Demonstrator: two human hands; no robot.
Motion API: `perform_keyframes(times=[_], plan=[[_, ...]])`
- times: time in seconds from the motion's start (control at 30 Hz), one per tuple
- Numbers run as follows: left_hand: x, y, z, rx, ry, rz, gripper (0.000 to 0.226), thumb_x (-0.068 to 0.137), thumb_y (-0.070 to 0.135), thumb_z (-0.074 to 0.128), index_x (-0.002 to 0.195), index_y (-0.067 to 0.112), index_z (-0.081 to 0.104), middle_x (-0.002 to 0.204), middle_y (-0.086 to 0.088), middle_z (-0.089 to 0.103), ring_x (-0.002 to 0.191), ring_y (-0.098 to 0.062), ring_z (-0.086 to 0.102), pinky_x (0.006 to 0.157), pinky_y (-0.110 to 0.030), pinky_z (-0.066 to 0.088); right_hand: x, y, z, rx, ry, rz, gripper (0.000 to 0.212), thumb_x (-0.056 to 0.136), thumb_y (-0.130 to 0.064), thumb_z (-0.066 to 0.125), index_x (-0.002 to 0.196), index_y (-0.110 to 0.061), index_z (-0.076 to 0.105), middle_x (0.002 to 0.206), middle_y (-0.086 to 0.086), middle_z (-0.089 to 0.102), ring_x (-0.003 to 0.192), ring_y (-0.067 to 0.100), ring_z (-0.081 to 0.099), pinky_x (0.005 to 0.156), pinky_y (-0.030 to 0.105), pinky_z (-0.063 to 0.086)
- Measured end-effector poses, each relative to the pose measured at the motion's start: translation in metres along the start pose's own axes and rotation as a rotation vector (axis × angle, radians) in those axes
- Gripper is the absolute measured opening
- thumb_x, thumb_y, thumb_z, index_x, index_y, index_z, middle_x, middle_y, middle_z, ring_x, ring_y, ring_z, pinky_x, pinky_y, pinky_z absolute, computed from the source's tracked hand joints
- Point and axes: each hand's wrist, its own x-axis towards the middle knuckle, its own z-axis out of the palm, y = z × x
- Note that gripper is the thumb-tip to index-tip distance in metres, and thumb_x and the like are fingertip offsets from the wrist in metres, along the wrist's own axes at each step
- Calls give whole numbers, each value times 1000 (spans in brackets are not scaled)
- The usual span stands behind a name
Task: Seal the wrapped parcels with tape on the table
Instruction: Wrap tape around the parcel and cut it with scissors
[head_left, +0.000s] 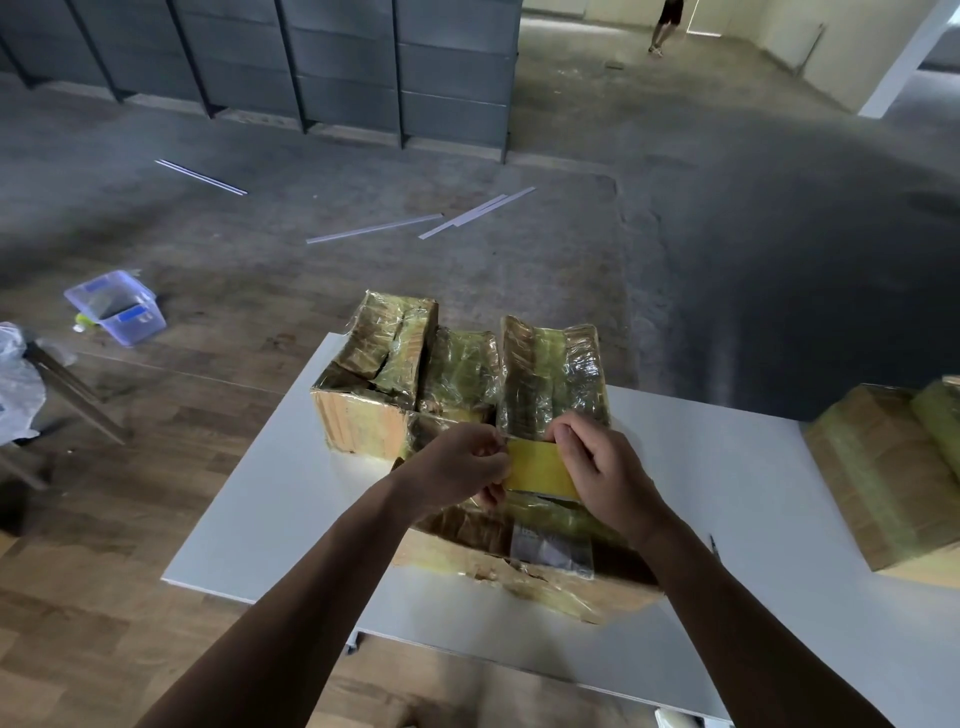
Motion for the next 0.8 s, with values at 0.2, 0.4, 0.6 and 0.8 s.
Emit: perform_keyframes(times=[0.2,0.4,0.6,0.8], plan=[[-2,-6,-5,-265,-71,-51,17,96,0,48,82,0,57,69,-7,62,66,-19,62,60,-27,52,2,-3,-4,4,13,57,19,97,-18,41,87,-22,56,78,-1,61,74,8,55,63,19,41],[-6,-1,-9,-508,-69,-119,24,99,16,47,90,-2,58,76,-12,61,68,-21,64,61,-28,54,2,-2,-5,7,22,55,19,98,-22,40,87,-19,55,77,3,59,71,11,53,60,20,40],[2,12,-3,-56,-38,-59,17,95,21,58,83,8,61,71,-10,66,59,-16,67,58,-25,55,1,0,-7,1,33,53,22,99,-28,38,87,-21,54,74,7,57,67,16,52,58,30,42],[2,18,-7,7,-54,-80,21,97,5,51,78,5,59,68,-10,62,56,-16,64,55,-26,55,0,-4,-8,-3,7,66,27,98,-35,34,90,-20,54,73,9,57,64,20,53,57,32,42]])
